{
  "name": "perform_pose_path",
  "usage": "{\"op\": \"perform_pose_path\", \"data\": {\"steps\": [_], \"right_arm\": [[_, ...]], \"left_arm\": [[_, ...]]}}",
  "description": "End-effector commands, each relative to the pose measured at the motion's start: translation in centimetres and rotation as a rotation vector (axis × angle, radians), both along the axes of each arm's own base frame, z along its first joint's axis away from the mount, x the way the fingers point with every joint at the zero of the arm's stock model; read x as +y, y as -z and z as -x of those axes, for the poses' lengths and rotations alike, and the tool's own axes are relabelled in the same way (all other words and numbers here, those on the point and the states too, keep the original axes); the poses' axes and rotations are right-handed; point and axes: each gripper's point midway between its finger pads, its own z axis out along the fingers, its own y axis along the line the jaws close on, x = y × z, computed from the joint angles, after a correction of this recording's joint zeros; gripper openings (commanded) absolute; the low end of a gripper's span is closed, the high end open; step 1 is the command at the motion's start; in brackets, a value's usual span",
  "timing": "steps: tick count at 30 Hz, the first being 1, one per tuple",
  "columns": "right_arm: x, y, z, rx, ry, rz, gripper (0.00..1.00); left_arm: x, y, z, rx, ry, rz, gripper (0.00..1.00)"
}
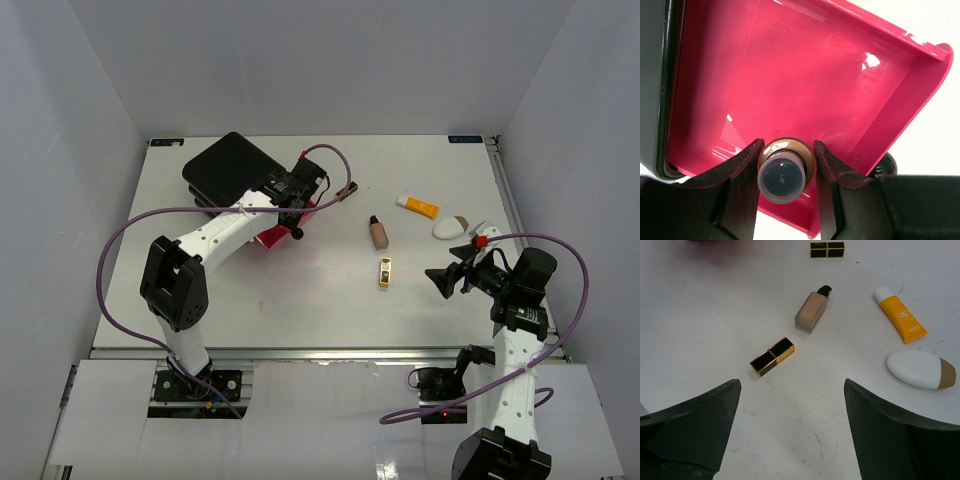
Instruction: Organize the makeup
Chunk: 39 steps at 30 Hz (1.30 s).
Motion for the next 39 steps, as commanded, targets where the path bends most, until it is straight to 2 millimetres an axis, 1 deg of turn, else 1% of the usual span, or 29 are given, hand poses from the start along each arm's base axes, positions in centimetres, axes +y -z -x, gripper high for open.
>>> {"op": "perform_pose_path", "data": {"steps": [1,8,14,19,24,27,29,31,33,39], "right_arm": [[-0.2,-2.0,-0.4,-0.051,0.001,0.011,0.90],[-0.2,-2.0,-0.4,-0.053,0.001,0.012,0.90],[-0.1,-2.0,-0.4,-0.053,0.000,0.011,0.90],[-0.1,-2.0,-0.4,-0.053,0.000,0.011,0.90],[-0.1,-2.0,-0.4,-0.052,-0.002,0.010,0.90],[-0.1,-2.0,-0.4,-0.051,-0.003,0.009,0.90],[-0.1,-1.9,-0.3,-0.050,-0.003,0.009,0.90],[-0.1,-2.0,-0.3,-0.052,-0.003,0.010,0.90],[-0.1,-1.9,-0.3,-0.051,-0.003,0.009,0.90],[-0.1,-1.9,-0.3,-0.050,-0.003,0.009,0.90]], "left_arm": [[0.0,-1.3,-1.1,-0.055,-0.015,0.013,0.39],[-0.3,-0.8,-1.3,-0.043,-0.009,0.008,0.40],[-0.4,-0.7,-1.6,-0.041,-0.007,0.005,0.44],[-0.5,-0.6,-1.8,-0.036,-0.006,0.002,0.49],[-0.4,-0.8,-2.1,-0.041,-0.010,-0.002,0.55],[-0.5,-0.9,-2.1,-0.042,-0.008,0.002,0.56],[-0.5,-0.9,-2.1,-0.041,-0.006,0.005,0.60],[-0.5,-0.8,-2.2,-0.038,-0.006,0.004,0.60],[-0.5,-0.8,-2.2,-0.040,-0.007,0.003,0.63],[-0.8,-1.3,-2.5,-0.051,-0.006,0.014,0.66]]}}
